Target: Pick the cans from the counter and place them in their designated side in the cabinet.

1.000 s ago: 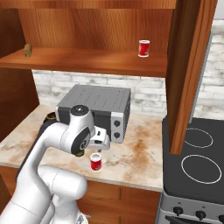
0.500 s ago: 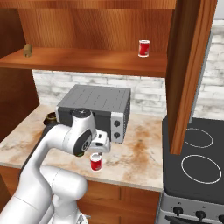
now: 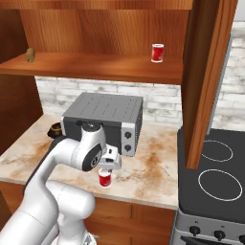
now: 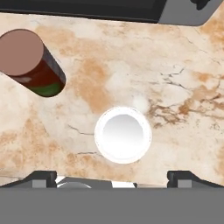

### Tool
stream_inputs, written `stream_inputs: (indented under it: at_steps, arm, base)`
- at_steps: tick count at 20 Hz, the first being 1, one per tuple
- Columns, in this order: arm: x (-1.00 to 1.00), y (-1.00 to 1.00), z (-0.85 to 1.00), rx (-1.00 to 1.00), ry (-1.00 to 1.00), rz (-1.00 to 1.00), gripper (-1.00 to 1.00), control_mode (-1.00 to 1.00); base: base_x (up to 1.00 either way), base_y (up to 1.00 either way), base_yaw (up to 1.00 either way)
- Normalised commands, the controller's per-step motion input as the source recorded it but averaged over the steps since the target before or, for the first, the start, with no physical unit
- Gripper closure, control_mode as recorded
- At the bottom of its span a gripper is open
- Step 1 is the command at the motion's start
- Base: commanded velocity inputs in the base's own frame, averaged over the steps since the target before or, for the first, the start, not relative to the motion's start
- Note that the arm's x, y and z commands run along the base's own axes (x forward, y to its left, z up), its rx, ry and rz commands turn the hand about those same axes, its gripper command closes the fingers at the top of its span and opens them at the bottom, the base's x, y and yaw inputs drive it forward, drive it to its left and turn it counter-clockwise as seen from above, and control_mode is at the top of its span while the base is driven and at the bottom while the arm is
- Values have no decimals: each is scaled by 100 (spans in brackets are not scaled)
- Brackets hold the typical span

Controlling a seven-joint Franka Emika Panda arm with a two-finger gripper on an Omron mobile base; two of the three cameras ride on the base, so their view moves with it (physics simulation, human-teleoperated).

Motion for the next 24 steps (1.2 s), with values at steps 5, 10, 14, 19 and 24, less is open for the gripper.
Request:
stream_inputs:
  at_steps: [5, 10, 14, 19, 24]
  arm:
    - [11, -6, -10, 0, 0, 0, -100, -100]
    - [12, -9, -7, 0, 0, 0, -100, -100]
    - [9, -3, -15, 0, 0, 0, -100, -100]
    - [7, 0, -19, 0, 1, 0, -100, -100]
    - [7, 0, -14, 0, 1, 0, -100, -100]
  base:
    - [0, 0, 0]
    - [0, 0, 0]
    - [0, 0, 0]
    - [0, 0, 0]
    - [0, 0, 0]
